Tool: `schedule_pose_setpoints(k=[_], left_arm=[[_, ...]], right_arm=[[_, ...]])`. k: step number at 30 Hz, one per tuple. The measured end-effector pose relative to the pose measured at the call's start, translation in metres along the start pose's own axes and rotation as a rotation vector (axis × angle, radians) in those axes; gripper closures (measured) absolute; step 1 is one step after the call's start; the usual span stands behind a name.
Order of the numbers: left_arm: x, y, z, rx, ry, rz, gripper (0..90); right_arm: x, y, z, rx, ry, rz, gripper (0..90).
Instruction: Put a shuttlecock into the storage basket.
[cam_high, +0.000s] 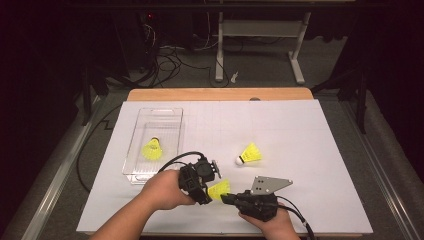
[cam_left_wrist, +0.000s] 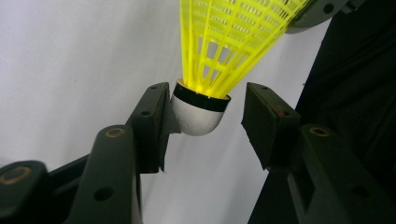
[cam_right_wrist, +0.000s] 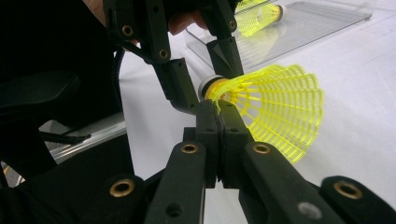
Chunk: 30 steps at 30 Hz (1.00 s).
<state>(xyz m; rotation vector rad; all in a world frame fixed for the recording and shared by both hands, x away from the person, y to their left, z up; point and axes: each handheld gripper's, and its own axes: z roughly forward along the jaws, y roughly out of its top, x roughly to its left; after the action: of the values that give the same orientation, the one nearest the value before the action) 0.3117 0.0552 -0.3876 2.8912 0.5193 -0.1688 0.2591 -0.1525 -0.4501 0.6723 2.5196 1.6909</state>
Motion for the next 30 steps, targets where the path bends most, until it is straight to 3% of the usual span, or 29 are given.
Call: schedule_pose_setpoints(k=[9, 30], left_arm=[[0.0009, -0.0011, -0.0004, -0.003, 0.018, -0.003, 62.0], [-0.0009, -0.0006, 0.0009, 0.004, 0.023, 0.011, 62.9]], right_arm=[[-0.0008, 0.0000, -0.0004, -0.001, -0.008, 0.004, 90.0], [-0.0011, -0.0009, 0.0003, 0.001, -0.011, 0.001, 86.8]])
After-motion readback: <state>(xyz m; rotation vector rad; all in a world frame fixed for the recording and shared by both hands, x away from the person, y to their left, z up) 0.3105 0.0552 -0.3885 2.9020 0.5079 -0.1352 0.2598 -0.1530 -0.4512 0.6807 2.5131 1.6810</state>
